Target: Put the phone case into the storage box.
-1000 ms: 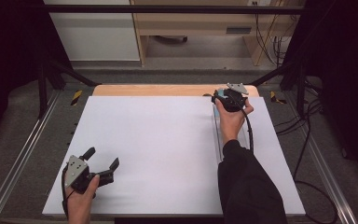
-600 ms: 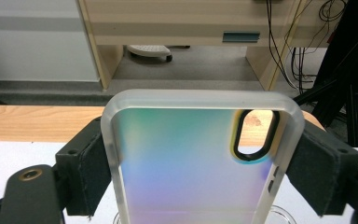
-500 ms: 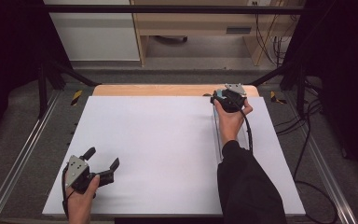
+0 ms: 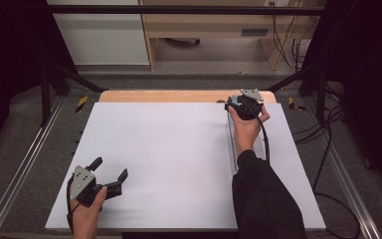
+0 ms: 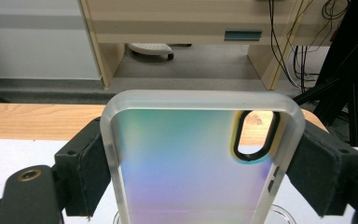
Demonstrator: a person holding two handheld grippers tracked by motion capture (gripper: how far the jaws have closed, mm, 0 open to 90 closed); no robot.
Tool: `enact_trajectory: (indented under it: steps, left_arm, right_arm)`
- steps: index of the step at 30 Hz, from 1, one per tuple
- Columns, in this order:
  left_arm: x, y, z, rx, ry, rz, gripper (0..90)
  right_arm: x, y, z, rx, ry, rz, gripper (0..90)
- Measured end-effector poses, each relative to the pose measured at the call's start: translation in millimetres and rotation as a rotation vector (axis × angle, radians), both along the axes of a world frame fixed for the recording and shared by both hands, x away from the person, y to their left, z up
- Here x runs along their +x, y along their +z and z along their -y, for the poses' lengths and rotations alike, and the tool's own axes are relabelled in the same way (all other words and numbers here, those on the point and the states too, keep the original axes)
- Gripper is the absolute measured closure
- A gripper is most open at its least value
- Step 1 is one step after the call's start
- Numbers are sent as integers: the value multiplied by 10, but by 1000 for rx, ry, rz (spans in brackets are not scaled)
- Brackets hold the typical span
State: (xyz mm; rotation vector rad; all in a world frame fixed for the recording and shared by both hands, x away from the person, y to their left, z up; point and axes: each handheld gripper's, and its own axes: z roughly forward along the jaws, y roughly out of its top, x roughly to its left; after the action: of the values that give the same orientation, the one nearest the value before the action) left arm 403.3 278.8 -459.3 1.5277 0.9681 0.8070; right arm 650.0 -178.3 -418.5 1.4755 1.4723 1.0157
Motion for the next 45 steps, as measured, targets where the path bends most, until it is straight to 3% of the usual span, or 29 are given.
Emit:
enact_trajectory:
  steps: [6,17,24,45]
  left_arm:
    - [0,-1,-3,-3,3,-2,16]
    - [1,-2,1,-2,1,-4,16]
    - [2,-2,3,3,-2,-6,18]
    - [-3,-1,4,2,-1,-8,19]
  right_arm:
    - [3,-4,-16,-24,27,-9,168]
    - [3,-5,-11,-14,27,-12,165]
    - [16,-8,19,30,21,-24,146]
    - [26,-14,52,56,27,-33,113]
